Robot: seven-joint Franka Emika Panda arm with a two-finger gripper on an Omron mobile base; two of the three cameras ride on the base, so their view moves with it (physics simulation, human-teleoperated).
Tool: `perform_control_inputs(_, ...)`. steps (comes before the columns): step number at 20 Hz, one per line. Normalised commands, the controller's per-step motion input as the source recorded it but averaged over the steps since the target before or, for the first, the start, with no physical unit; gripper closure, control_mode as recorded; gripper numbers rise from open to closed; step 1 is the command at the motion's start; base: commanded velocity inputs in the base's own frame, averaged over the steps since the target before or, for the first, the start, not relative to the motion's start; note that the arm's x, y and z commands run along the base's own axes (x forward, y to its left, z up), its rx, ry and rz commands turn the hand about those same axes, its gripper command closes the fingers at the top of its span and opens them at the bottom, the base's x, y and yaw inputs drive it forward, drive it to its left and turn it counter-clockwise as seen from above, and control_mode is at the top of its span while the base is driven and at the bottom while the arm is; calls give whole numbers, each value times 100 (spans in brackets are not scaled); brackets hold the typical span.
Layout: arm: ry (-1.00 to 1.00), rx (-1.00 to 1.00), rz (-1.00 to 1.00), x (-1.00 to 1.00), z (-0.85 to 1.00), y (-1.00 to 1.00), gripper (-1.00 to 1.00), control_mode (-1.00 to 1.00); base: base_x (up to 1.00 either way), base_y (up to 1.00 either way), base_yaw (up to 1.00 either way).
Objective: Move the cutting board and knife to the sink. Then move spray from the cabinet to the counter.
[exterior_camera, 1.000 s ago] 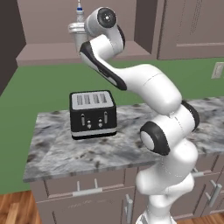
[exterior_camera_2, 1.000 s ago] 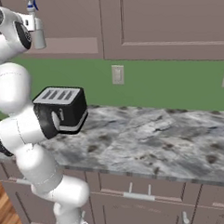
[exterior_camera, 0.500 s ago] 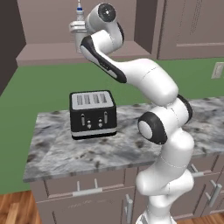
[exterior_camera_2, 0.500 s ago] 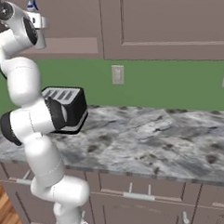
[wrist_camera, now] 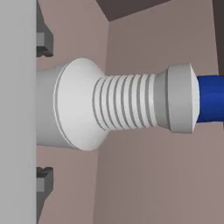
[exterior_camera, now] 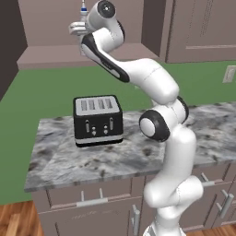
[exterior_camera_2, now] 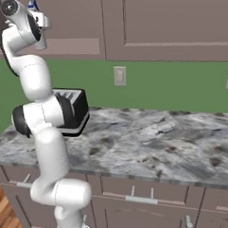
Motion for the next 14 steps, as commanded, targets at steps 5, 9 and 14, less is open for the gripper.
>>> perform_control_inputs(5,3,0,0,26,0,7,-100,-100,0,0,0)
perform_control_inputs(9,3,0,0,22,0,0,100,-100,0,0,0)
perform_control_inputs(14,0,0,0,18,0,0,100,-100,0,0,0)
